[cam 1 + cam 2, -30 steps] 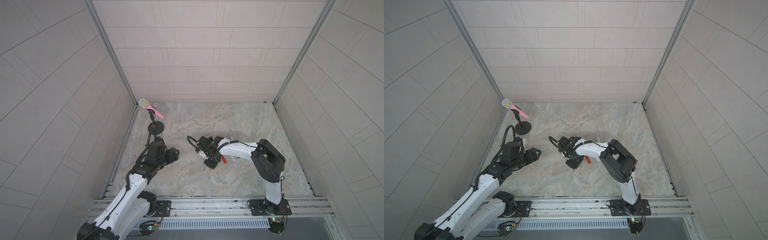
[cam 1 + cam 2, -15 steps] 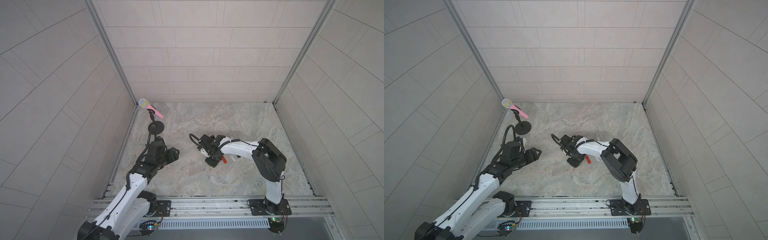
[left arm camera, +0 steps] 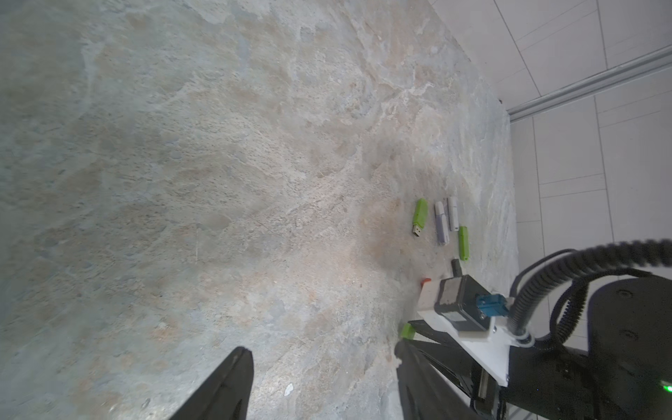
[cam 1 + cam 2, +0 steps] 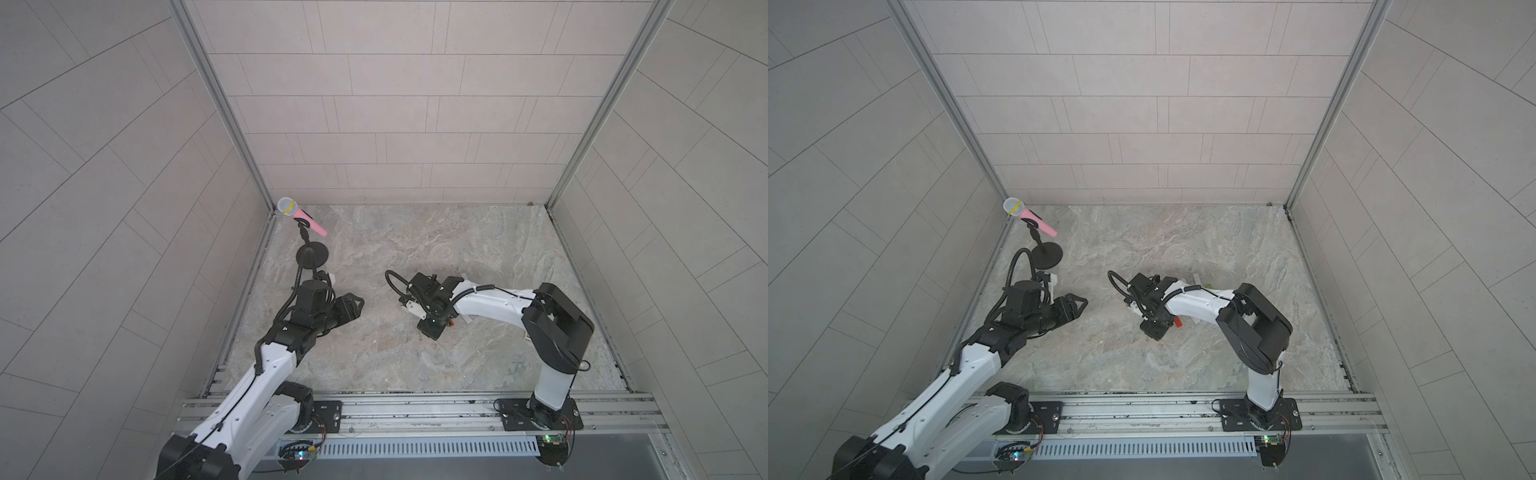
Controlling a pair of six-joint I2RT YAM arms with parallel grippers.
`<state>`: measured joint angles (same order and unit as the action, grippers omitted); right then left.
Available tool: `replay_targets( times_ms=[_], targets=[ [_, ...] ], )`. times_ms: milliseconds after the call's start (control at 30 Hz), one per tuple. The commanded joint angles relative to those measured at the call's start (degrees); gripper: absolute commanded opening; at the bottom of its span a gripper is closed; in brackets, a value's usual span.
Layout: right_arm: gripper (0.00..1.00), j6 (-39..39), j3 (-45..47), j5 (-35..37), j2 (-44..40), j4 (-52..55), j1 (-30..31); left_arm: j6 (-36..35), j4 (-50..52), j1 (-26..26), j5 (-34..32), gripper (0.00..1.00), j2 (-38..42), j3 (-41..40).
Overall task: Close the usb drive cover
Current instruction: Pick up the cover from the center of the board.
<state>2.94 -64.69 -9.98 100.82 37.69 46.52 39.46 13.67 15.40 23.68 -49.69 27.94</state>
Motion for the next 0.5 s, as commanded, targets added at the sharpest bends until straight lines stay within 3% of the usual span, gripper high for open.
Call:
replay_targets(
  times_ms=[0, 200, 467],
  targets=[
    [0.16, 7.12, 2.68, -4.22, -7.42, -5.26, -0.29, 0.94, -6.76, 0.15, 6.7, 0.68, -1.24, -1.04],
    [0.18, 17.28, 9.77, -9.73, -18.26, -10.71, -0.29, 1.06, -13.57, 4.0, 13.4, 0.66, -5.52, -0.85],
    [0.19, 22.29, 17.31, -8.32, -27.62, -20.46, -0.28, 1.49, -22.64, 12.99, 20.42, 0.63, -12.89, 1.26]
  ],
)
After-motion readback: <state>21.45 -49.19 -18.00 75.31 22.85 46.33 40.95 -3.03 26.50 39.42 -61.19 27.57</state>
